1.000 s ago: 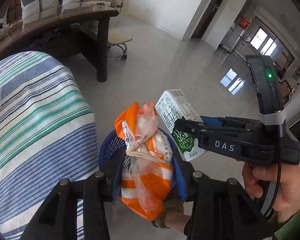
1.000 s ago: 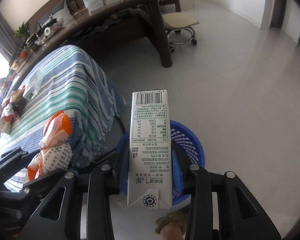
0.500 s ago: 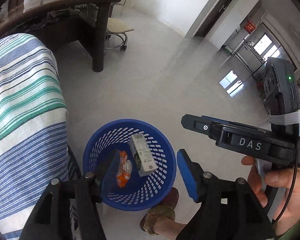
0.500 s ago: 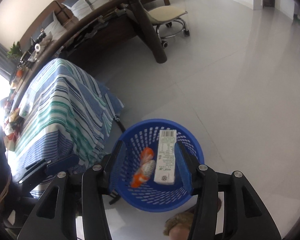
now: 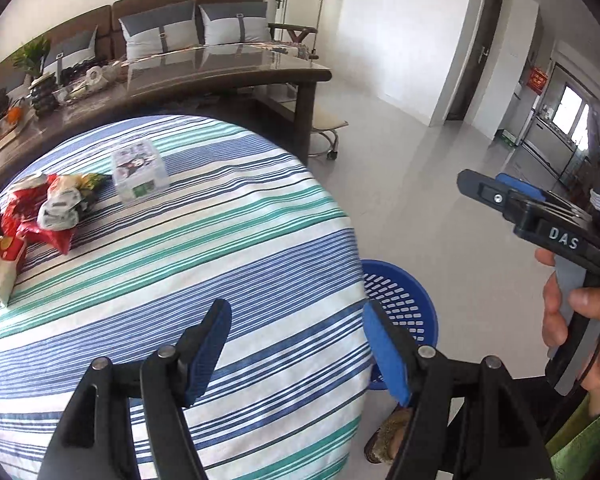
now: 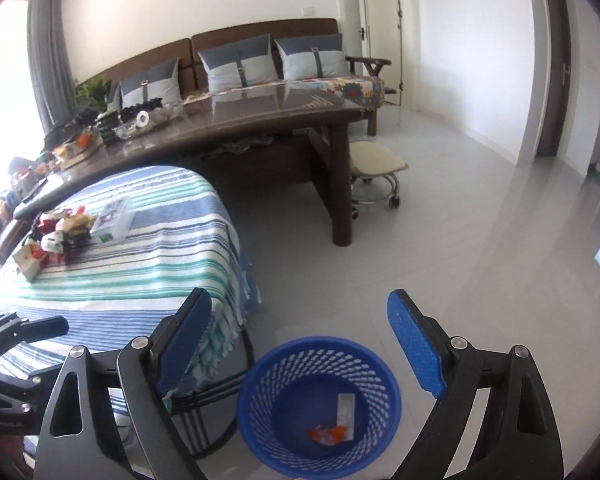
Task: Collect trash
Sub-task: 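Open both grippers over the blue wastebasket to drop the carton and bag, then return both tools to the table and grasp the white paper cup with the left gripper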
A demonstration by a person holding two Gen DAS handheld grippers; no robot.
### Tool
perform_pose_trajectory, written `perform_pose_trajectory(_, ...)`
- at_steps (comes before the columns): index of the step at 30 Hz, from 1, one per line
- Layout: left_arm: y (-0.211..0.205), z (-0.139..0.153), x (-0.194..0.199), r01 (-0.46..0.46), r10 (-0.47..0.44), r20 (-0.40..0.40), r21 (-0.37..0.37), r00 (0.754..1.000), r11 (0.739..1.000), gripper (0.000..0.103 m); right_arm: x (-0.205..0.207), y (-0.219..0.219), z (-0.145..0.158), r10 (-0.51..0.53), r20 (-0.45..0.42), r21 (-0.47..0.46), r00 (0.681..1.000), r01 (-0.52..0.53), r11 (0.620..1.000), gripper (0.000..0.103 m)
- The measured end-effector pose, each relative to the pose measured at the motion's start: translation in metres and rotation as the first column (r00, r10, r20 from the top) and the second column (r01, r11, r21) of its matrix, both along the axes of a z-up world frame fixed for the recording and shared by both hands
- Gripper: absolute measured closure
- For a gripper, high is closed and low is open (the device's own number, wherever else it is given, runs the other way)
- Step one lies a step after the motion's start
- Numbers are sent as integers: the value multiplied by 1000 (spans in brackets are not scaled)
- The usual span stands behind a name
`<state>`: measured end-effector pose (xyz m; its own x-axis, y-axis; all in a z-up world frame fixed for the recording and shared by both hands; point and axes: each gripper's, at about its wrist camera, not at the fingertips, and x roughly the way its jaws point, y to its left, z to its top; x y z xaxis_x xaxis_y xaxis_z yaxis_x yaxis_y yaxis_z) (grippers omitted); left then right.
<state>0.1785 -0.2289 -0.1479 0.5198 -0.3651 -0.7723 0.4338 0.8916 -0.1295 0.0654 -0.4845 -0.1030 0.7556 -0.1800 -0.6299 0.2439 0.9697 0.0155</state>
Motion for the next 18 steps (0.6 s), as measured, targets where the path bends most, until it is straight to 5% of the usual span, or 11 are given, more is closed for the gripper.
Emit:
perform_pose_trajectory(8,112,-21,11,-230,228,29,142,973,963,33,37,104,-15,227,-11,-14,974,-227,974,6)
perform_pose_trajectory(18,187,-38,12,-353,356,5,130,935,926,27,65,211,-69,389,-161,-18,907,-397,918,5)
